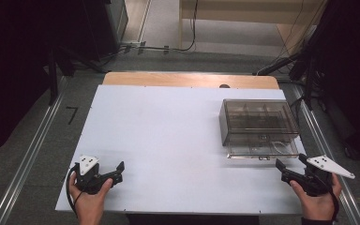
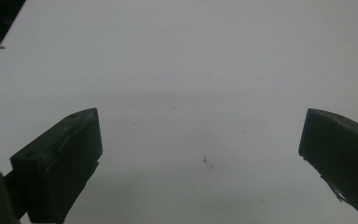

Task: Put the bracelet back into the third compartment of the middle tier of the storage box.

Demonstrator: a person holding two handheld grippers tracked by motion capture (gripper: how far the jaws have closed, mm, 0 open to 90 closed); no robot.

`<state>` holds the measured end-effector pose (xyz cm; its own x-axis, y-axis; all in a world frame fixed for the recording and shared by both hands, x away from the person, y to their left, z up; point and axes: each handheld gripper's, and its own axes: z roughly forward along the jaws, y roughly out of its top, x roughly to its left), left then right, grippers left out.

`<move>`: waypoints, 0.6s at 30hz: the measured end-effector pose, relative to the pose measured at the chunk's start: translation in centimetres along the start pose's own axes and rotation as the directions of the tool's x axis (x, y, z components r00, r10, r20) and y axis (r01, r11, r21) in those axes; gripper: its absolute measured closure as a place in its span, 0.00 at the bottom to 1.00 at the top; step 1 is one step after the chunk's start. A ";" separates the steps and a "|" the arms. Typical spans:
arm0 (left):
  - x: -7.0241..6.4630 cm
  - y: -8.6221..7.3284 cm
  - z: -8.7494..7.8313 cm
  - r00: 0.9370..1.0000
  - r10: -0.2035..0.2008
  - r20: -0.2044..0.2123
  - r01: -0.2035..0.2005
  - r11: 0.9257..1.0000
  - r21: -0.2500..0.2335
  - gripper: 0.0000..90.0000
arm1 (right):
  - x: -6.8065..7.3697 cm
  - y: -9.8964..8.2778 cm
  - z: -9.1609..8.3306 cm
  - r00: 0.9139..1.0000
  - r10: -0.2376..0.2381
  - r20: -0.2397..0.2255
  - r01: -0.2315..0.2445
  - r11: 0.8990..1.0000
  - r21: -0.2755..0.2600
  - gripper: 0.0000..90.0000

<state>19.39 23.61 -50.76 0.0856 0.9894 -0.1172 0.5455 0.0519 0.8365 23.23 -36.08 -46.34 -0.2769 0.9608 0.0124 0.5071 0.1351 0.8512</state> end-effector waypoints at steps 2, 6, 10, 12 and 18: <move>0.3 -0.1 -0.2 1.000 0.001 -0.006 -0.001 1.000 0.002 0.00 | 0.1 -0.2 -0.2 1.000 -0.004 -0.003 0.004 1.000 0.000 0.13; 0.7 -0.3 -0.4 1.000 0.001 -0.016 -0.001 1.000 0.003 0.00 | 0.2 -0.6 -0.7 1.000 -0.004 -0.004 0.004 1.000 0.001 0.13; 0.8 -0.4 -0.5 1.000 -0.002 -0.015 0.002 1.000 0.008 0.00 | 0.3 -1.1 -1.1 1.000 -0.001 -0.004 0.001 1.000 0.007 0.13; 0.9 -0.4 -0.5 1.000 0.000 -0.015 0.000 1.000 0.010 0.00 | 0.3 -1.3 -1.3 1.000 0.000 -0.001 0.000 1.000 0.011 0.13; 0.8 -0.5 -0.6 1.000 -0.001 -0.012 0.001 1.000 0.012 0.00 | 0.3 -1.8 -1.9 1.000 0.011 0.000 -0.011 1.000 0.010 0.13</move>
<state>18.67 24.48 -50.95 0.0749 0.9910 -0.1113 0.5553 0.0513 0.8301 20.63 -36.50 -46.88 -0.2715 0.9622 0.0223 0.5185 0.1267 0.8457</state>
